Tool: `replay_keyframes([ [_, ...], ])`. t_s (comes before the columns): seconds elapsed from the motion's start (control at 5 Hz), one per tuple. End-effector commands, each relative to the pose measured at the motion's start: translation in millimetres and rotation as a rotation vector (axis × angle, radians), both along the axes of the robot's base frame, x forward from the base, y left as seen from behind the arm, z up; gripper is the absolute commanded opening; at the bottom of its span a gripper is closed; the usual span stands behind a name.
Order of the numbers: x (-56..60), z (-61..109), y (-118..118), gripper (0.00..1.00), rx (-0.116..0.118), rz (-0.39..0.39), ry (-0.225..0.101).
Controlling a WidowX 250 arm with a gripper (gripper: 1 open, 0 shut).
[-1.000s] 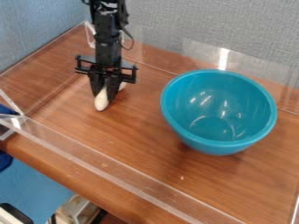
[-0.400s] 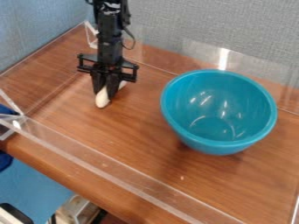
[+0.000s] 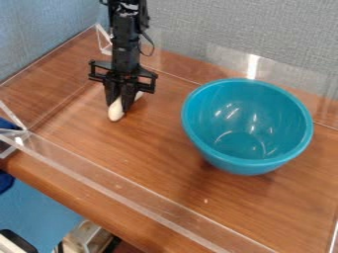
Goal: Put the mushroom in the blue bowl
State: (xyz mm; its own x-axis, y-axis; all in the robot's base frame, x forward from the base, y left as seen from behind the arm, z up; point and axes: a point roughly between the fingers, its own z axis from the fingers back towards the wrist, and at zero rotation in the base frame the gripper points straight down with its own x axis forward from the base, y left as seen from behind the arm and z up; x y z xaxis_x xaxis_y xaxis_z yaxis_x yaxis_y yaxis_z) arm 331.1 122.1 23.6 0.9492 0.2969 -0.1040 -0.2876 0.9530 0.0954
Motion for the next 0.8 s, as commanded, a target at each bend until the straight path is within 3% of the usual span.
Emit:
replay_keyframes([
  [0.0, 5.6, 18.4, -3.6, 0.0, 0.001, -0.008, -0.04],
  [0.4, 2.5, 40.4, -8.9, 0.0, -0.021, -0.017, -0.061],
  [0.6, 1.1, 68.0, -15.1, 0.0, -0.041, -0.031, -0.103],
])
